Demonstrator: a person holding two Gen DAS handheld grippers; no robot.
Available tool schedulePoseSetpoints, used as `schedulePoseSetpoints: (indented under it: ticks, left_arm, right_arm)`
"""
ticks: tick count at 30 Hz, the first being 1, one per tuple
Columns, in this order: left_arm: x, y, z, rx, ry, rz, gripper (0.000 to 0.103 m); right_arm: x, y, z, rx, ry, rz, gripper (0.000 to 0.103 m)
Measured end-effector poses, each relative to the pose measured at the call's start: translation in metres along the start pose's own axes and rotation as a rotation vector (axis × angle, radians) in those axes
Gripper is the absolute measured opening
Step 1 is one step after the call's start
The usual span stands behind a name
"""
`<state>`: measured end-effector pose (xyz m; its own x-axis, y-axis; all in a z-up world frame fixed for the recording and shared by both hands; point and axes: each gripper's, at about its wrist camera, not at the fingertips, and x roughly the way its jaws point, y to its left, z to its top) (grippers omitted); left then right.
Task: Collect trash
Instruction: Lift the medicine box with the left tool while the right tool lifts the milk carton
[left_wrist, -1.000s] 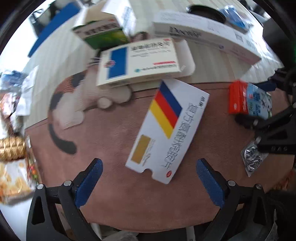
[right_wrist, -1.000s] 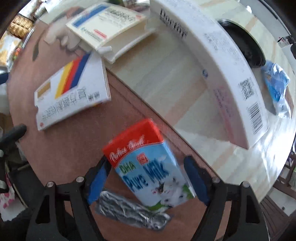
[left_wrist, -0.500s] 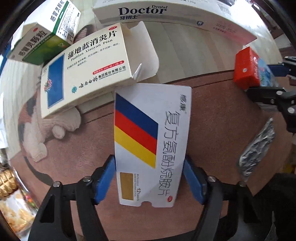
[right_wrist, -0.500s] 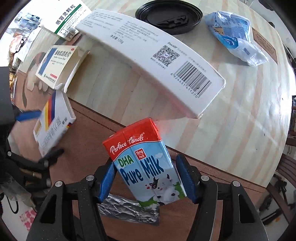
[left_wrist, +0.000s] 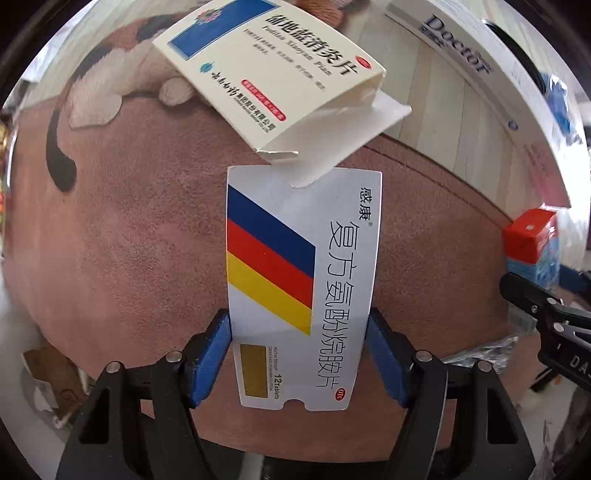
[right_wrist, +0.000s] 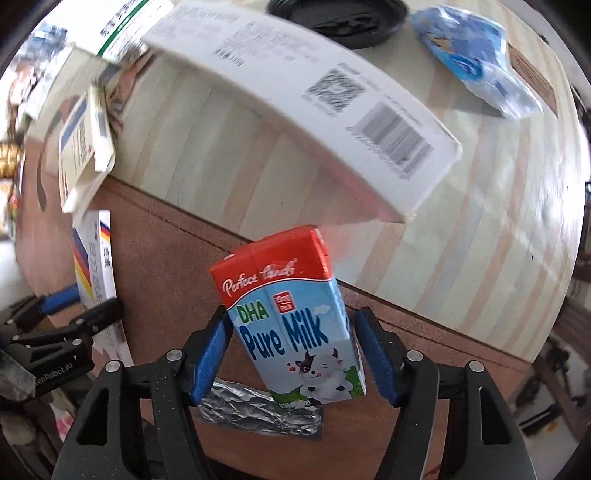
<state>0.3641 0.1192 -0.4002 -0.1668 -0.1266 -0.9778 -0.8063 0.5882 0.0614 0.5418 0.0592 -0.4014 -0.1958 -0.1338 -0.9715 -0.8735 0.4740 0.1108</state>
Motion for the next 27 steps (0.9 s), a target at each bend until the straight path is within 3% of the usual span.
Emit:
schedulePoseSetpoints:
  ticks: [5,10,17,19,27]
  left_arm:
    - [-0.005,-0.021,-0.007,0.031,-0.055,0.011,0.069]
    - [-0.006,-0.008,-0.024,0.018,-0.073,0.015,0.069]
    - [-0.006,-0.002,-0.054,0.006,-0.094,0.009,0.069]
    - [-0.011,-0.001,-0.064,0.004,-0.1,0.009,0.069]
    - [-0.021,0.006,-0.086,-0.008,-0.126,-0.017,0.069]
  right_arm:
    - [0.001,0.017,-0.007,-0.088,-0.029,-0.097,0.075]
    - [-0.002,0.025,-0.024,-0.124,-0.103,-0.136,0.074]
    - [-0.003,0.039,-0.049,-0.131,-0.128,-0.138,0.068]
    - [-0.001,0.03,-0.051,-0.129,-0.14,-0.127,0.055]
    - [-0.014,0.017,-0.07,-0.098,-0.161,-0.057,0.054]
